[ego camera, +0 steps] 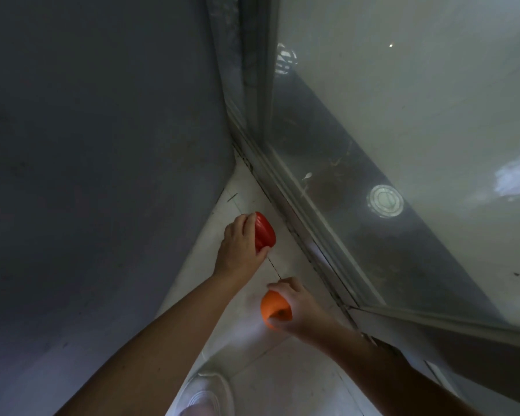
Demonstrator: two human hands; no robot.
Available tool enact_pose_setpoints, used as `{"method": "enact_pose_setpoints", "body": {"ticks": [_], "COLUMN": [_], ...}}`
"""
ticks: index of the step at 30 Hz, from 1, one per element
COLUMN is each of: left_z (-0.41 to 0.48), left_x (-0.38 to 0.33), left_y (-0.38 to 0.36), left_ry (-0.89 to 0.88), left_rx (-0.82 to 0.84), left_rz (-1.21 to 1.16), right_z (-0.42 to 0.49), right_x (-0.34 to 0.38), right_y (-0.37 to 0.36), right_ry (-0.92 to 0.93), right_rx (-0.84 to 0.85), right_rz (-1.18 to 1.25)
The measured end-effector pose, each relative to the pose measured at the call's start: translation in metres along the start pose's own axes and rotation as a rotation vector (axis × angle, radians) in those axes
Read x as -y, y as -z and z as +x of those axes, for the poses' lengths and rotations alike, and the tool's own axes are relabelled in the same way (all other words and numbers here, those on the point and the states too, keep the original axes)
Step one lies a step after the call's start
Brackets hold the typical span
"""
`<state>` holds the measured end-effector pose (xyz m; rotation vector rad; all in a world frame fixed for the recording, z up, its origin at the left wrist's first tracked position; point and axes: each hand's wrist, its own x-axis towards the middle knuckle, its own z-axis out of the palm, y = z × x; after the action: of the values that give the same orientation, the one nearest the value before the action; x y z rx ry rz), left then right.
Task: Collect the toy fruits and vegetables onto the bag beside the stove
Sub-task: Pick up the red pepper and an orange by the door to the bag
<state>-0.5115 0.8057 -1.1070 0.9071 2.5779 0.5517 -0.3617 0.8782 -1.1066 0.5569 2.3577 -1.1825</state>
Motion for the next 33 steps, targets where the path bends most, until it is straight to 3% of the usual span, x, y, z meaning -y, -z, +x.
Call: {"method": "enact_pose_setpoints", "body": {"ticks": [12, 28, 33], "left_z": [-0.031, -0.030, -0.033], "left_x": [0.006, -0.004, -0.005], "left_y": [0.003, -0.027, -0.022], "left_ry": [0.092, 0.108, 0.201], "left_rx": [-0.054, 0.006, -0.011], "left_rz": [-0.166, -0.169, -0.317], "right_z": [0.000, -0.014, -0.016], "right_x": [-0.002, -0.013, -0.008], "right_y": [-0.008, 0.012, 0.018], "right_ry": [-0.018, 0.002, 0.012], "right_rx": [-0.017, -0.168, -0.194], "right_rz": [-0.008, -0.001, 0.056]}}
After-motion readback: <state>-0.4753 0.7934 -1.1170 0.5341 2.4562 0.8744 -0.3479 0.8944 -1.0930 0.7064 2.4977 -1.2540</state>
